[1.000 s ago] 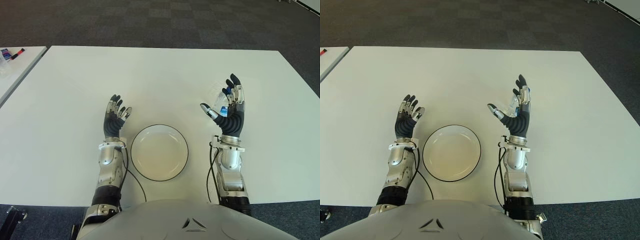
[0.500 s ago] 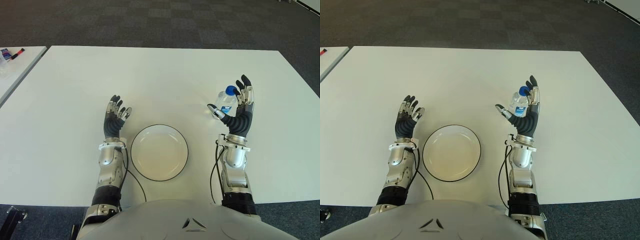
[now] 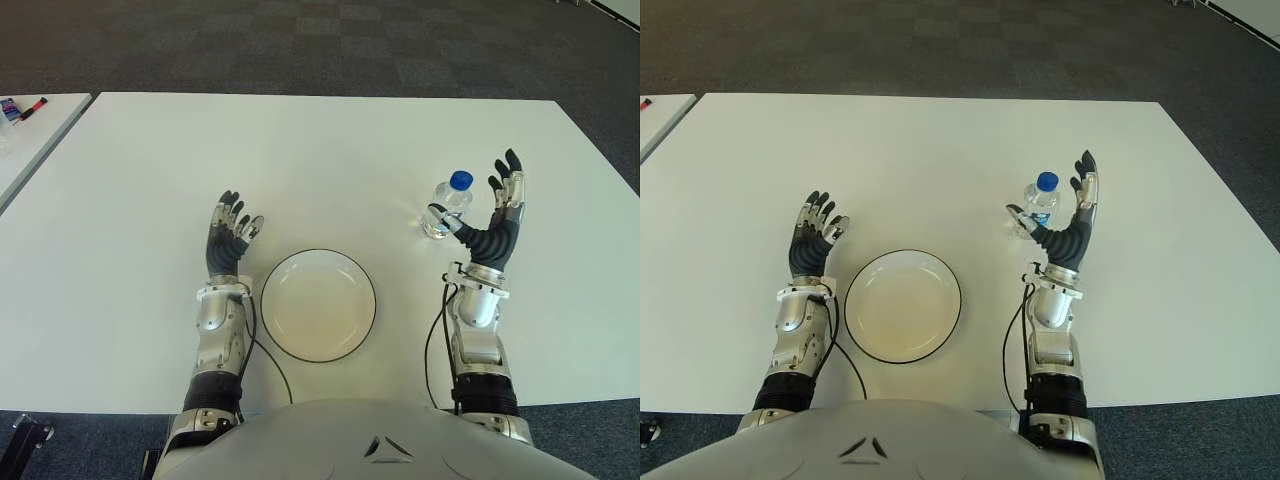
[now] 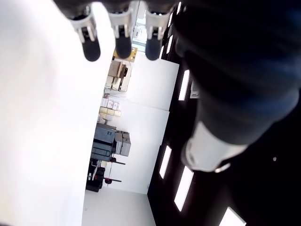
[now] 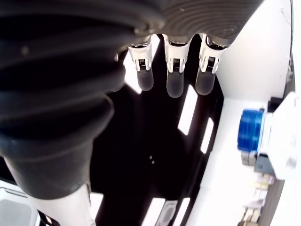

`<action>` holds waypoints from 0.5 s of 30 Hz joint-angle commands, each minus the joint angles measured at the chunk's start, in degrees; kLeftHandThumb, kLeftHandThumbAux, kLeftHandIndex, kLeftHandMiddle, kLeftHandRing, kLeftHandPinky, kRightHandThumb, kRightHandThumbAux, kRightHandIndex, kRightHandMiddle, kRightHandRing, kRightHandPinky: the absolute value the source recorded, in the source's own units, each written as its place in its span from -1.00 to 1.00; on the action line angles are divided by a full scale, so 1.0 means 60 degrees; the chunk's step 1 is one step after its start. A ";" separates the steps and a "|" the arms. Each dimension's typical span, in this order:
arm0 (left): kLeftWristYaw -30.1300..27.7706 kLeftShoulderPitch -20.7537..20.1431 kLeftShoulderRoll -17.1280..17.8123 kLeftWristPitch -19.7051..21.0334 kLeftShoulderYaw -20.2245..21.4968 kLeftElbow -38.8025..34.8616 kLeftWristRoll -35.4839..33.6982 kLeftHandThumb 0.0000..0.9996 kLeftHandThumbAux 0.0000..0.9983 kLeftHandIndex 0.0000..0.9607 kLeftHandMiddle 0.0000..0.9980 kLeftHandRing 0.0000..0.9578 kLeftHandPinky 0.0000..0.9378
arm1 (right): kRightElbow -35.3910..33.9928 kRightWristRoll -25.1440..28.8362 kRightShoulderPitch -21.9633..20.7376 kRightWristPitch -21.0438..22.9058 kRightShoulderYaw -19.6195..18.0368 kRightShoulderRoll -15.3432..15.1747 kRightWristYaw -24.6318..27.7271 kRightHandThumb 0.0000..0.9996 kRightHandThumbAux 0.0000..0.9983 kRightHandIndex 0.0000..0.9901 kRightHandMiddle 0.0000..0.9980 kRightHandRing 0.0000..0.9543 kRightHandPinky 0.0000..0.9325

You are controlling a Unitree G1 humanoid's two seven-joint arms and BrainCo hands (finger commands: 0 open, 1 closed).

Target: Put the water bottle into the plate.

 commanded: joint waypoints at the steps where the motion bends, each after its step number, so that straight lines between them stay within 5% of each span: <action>1: -0.0138 -0.0016 -0.0106 -0.0045 0.0080 0.0216 -0.0054 -0.70 0.75 -0.82 -0.83 -0.84 -0.75 | 0.0286 -0.0259 -0.0157 0.0214 -0.0101 -0.0022 -0.0354 -0.46 0.80 -0.85 -0.85 -0.82 -0.74; 15: -0.0092 -0.0081 0.0001 -0.0185 0.0181 0.0423 0.0189 -0.77 0.75 -0.83 -0.83 -0.82 -0.72 | 0.0834 -0.0447 -0.0496 0.0296 -0.0140 -0.0011 -0.1144 -0.37 0.77 -0.87 -0.88 -0.85 -0.81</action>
